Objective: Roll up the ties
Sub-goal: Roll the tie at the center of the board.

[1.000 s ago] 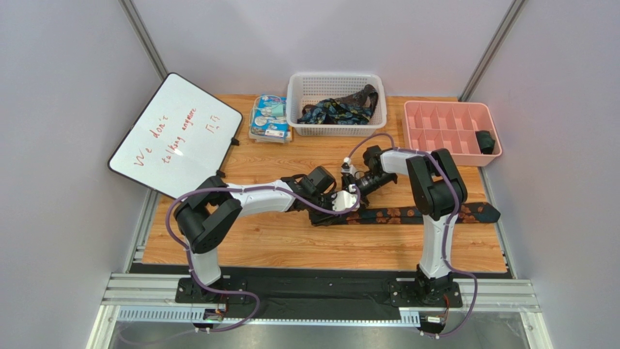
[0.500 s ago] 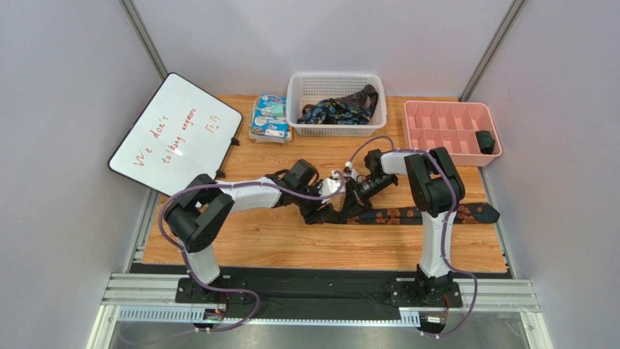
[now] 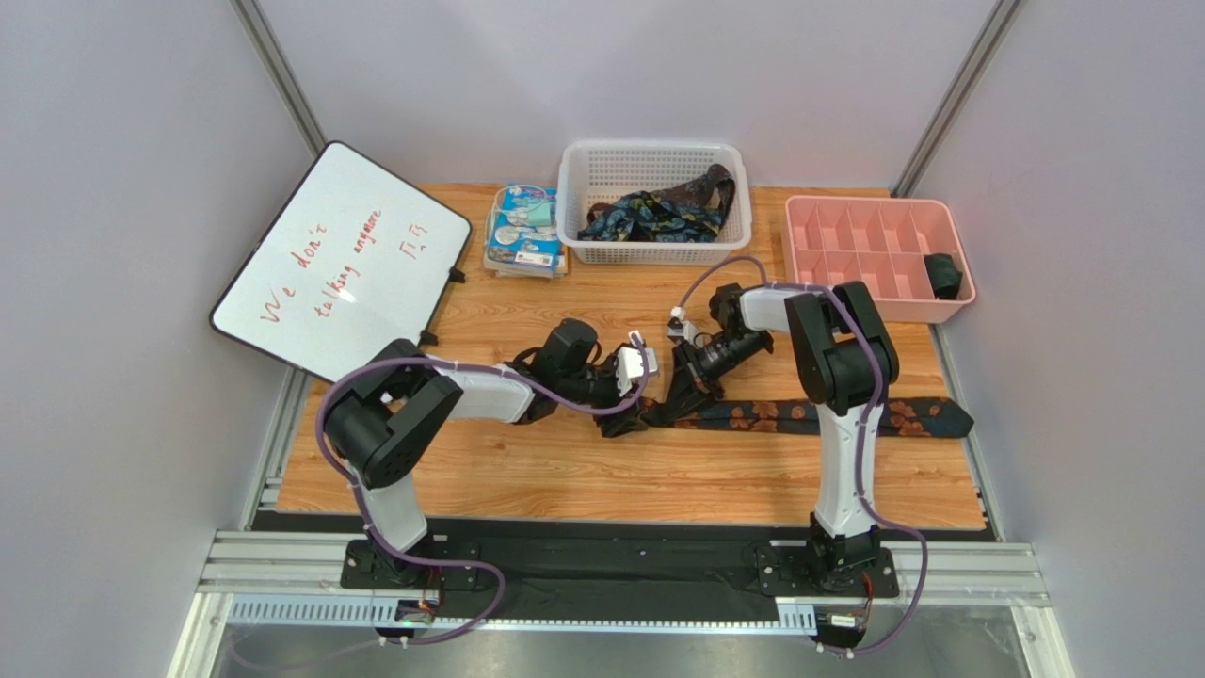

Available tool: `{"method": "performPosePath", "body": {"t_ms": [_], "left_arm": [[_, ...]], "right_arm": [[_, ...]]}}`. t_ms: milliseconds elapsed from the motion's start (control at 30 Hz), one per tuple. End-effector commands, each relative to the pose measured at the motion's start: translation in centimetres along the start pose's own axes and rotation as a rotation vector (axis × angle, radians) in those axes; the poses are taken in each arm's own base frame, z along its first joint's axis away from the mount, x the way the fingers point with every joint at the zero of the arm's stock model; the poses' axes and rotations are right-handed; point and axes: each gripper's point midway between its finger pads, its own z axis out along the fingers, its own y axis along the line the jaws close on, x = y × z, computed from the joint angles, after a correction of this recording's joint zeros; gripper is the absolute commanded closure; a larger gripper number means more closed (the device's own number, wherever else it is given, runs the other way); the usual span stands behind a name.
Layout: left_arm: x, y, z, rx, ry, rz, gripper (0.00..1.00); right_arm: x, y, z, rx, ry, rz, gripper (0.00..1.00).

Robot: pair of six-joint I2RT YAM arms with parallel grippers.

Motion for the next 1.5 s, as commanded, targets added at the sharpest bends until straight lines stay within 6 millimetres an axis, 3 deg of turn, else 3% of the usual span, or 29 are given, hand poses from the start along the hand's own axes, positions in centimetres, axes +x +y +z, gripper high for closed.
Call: {"method": "performPosePath", "body": {"t_ms": [0,133,167,200,267,300,333,400,467,633,800,967,1067,1200,1267,1300,1367,1400,1467], "left_arm": [[-2.8,0.0,1.8,0.034,-0.104,0.135,0.27],[-1.4,-0.4,2.3,0.036,-0.039,0.186,0.42],[-1.3,-0.7,2.3,0.033,-0.022,0.202,0.54],[-0.2,-1.0,2.1,0.034,0.036,0.18,0.59],[-0.3,-0.8,1.9,0.018,0.079,0.164,0.71],[1.0,-1.1,1.5,0.018,0.152,0.122,0.74],[0.5,-0.8,1.4,0.007,0.169,0.11,0.78],[1.8,-1.1,0.6,-0.003,0.258,0.055,0.78],[1.7,-0.9,0.2,-0.023,0.288,0.049,0.79],[3.0,-2.2,0.2,-0.01,0.426,0.025,0.78],[3.8,-2.3,0.1,-0.034,0.511,-0.018,0.73],[3.8,-2.1,0.5,-0.054,0.538,-0.044,0.65],[3.6,-1.9,0.6,-0.059,0.534,-0.047,0.62],[3.3,-1.9,0.5,-0.054,0.517,-0.054,0.55],[2.5,-2.0,0.3,-0.046,0.454,-0.061,0.48],[3.2,-2.3,-0.1,-0.033,0.442,-0.082,0.46],[1.2,-1.6,-0.4,-0.028,0.319,-0.092,0.41],[1.7,-2.0,-0.6,-0.01,0.302,-0.117,0.4],[-0.5,-1.4,-1.0,0.006,0.165,-0.113,0.37]], "right_arm": [[1.6,-4.3,0.8,0.14,0.077,0.155,1.0],[1.3,-3.0,0.5,0.087,0.066,0.134,1.0],[1.3,-2.6,0.5,0.074,0.061,0.123,1.0],[1.0,-2.0,0.2,0.06,0.051,0.106,1.0],[0.6,-0.5,-0.8,0.024,0.015,0.066,0.86],[0.2,0.3,-1.6,0.02,-0.016,0.037,0.78],[-0.1,0.7,-2.3,0.009,-0.04,0.031,0.74],[-0.7,1.6,-3.6,0.002,-0.084,0.005,0.66],[-1.1,1.8,-4.7,-0.014,-0.118,0.007,0.64],[-1.4,2.5,-5.2,-0.017,-0.132,-0.013,0.58],[0.4,3.6,-3.2,-0.071,-0.073,0.002,0.57],[0.0,4.0,-1.1,-0.094,-0.044,0.014,0.56],[-0.3,2.8,-0.1,-0.07,-0.033,0.024,0.61],[0.3,1.0,0.5,-0.026,-0.007,0.059,0.98],[0.7,-0.3,0.3,0.016,-0.006,0.074,1.0],[1.0,-0.7,0.2,0.027,0.0,0.08,1.0],[1.3,-1.9,-0.2,0.06,-0.001,0.112,1.0],[1.4,-2.4,-0.3,0.07,0.005,0.129,1.0],[1.7,-3.9,-0.2,0.113,0.016,0.135,1.0]]}}
